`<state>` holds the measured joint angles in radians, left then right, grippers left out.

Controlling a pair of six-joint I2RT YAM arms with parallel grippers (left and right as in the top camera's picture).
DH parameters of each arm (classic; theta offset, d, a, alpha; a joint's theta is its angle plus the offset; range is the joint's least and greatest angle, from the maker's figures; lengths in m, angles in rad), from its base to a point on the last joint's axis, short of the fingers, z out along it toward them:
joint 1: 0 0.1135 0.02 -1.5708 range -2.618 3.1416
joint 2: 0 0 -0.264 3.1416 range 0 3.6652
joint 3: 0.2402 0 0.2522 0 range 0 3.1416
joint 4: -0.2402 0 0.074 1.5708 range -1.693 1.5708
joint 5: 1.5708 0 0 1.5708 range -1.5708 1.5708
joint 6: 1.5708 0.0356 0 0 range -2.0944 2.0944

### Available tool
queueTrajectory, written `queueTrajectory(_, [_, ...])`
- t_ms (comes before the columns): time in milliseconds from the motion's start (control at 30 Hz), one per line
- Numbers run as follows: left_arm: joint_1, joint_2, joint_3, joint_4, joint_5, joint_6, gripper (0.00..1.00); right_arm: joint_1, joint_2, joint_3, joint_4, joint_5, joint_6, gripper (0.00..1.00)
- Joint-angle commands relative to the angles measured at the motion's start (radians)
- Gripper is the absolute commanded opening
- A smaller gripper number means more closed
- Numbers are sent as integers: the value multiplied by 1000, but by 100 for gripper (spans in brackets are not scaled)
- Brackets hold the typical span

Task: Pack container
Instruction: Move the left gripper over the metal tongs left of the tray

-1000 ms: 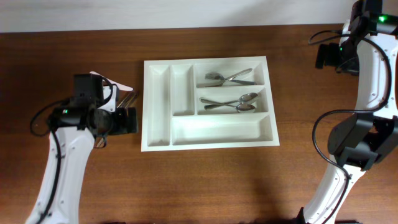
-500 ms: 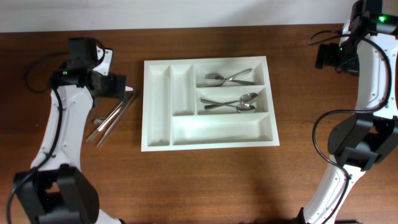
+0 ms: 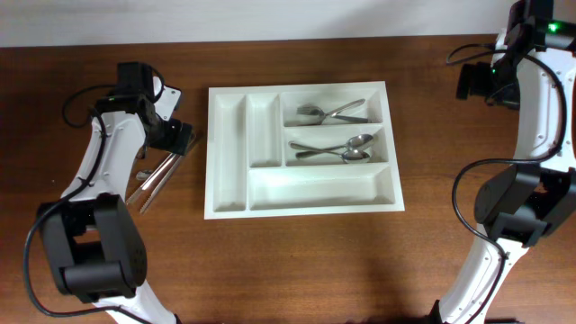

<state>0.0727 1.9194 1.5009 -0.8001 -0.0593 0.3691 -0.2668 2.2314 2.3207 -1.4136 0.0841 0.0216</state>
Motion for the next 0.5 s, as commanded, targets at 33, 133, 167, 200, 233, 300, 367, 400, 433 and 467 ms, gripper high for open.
queueTrajectory(33, [12, 51, 13, -18, 68, 26, 96, 5, -29, 6, -1, -2, -7, 99])
queueTrajectory(133, [16, 88, 13, -41, 98, 26, 95, 5, -29, 6, -1, -2, -7, 99])
queueTrajectory(167, [16, 98, 13, -46, 99, 26, 95, 5, -29, 6, -1, -2, -7, 99])
queueTrajectory(200, [15, 109, 13, -48, 99, 26, 95, 5, -29, 6, -1, -2, -7, 99])
queueTrajectory(233, [15, 115, 13, -49, 99, 26, 95, 5, -29, 6, -1, -2, -7, 99])
queueTrajectory(300, [16, 129, 13, -49, 98, 26, 94, 5, -29, 6, -1, -2, -7, 99])
queueTrajectory(367, [16, 134, 13, -47, 97, 27, 93, 5, -29, 6, -1, -2, -7, 99])
queueTrajectory(400, [17, 136, 13, -45, 96, 27, 92, 5, -29, 6, -1, -2, -7, 99])
queueTrajectory(433, [19, 140, 13, -39, 89, 26, 91, 5, -29, 6, -1, -2, -7, 99])
queueTrajectory(467, [23, 142, 13, -33, 85, 27, 89, 5, -29, 6, -1, -2, -7, 99])
